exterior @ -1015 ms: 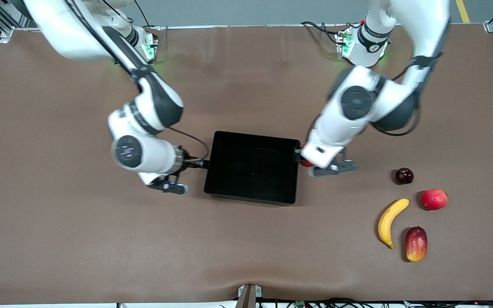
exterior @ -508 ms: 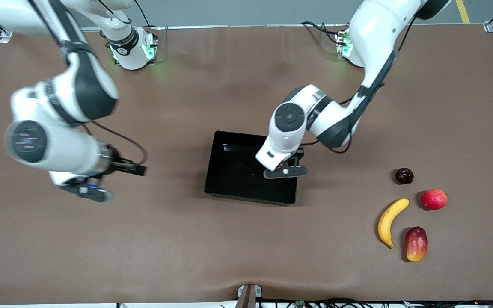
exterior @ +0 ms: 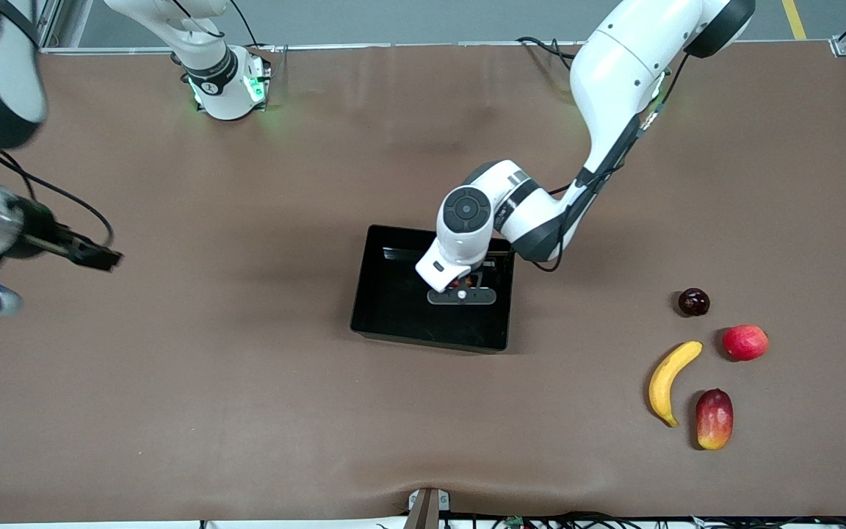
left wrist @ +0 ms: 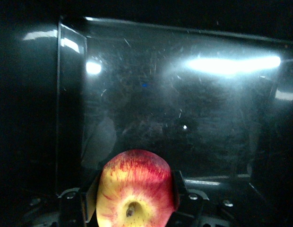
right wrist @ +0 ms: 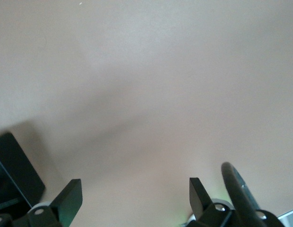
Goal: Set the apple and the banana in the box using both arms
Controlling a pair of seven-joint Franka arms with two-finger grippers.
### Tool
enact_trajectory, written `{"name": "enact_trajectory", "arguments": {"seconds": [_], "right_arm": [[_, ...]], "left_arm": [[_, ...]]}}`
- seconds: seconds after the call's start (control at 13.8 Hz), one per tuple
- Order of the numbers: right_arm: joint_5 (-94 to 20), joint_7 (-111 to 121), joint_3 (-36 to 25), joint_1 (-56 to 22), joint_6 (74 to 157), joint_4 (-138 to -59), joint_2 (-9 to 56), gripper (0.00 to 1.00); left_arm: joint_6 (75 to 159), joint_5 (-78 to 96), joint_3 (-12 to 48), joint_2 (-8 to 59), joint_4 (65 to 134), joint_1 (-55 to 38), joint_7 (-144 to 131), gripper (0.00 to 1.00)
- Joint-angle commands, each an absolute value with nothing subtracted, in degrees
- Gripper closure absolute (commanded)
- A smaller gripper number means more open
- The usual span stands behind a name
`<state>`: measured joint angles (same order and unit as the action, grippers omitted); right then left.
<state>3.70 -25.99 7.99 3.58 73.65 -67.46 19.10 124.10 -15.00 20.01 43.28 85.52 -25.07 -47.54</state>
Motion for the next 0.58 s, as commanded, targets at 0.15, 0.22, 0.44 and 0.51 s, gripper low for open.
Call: {"name": "enact_trajectory", "arguments": {"seconds": [0.15,0.22,0.44,0.51], "right_arm": [[-4.53,-3.82,-7.52,4.39,69.87,-71.62,10.04,0.0],[-5.88,-1.26,-10.95,3.7,70.13,-73.28,8.28,0.0],[-5.1,-0.7,-12.83,1.93,70.49,-75.76,3.96,0.0],[-5.01,-0.79,-12.83,2.02,70.58,-76.2,3.52,0.0]], "left_arm": [[123.93,-16.35,19.42,43.86,86.57,-25.84,-48.25,1.0],[123.84,-16.43,19.34,43.86,86.92,-25.67,-48.25,1.0],[123.49,-16.61,19.34,43.86,87.45,-25.4,-48.34,0.74],[123.49,-16.61,18.99,43.86,87.63,-25.31,-48.86,0.45]]}}
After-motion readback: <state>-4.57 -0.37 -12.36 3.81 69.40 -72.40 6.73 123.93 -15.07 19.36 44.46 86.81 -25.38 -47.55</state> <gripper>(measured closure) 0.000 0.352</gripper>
